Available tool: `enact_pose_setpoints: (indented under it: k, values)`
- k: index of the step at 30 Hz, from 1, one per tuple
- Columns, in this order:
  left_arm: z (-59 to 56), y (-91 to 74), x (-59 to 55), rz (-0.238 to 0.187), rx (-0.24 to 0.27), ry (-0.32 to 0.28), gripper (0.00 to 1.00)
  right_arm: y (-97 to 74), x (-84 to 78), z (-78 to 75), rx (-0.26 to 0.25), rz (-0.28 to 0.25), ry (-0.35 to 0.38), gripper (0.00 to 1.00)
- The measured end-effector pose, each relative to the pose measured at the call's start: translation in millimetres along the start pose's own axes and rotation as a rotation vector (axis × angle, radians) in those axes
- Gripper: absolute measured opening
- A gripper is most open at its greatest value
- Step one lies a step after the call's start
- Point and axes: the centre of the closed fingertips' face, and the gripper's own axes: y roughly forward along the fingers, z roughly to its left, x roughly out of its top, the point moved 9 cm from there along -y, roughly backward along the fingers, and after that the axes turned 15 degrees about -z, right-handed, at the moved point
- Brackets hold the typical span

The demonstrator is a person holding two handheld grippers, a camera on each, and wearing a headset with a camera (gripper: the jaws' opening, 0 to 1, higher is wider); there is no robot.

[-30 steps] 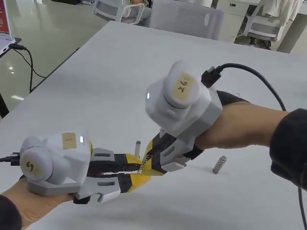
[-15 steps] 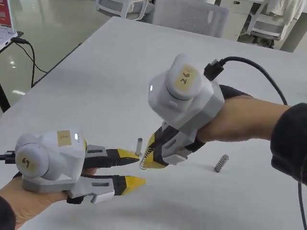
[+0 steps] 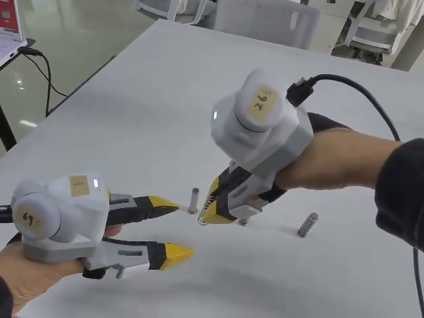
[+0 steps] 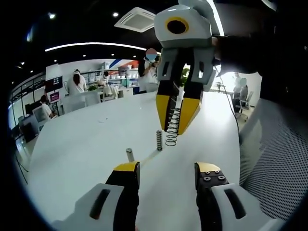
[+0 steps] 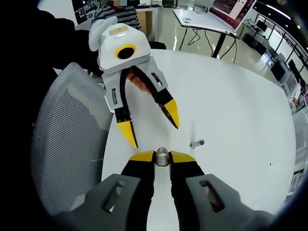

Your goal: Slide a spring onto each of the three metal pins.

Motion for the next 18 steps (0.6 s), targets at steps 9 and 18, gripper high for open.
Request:
enact_pose_setpoints:
  k: [9, 18]
  values:
    - [3.7, -2.0, -1.1, 0.010, 0.019, 0.000, 0.53, -3.1, -1.4, -11.5, -0.030, -0.002, 0.016, 0.13]
    - [5.6, -4.2, -3.7, 0.014, 0.027, 0.000, 0.57, -4.5, 4.1, -27.7, -0.071, -0.008, 0.014, 0.13]
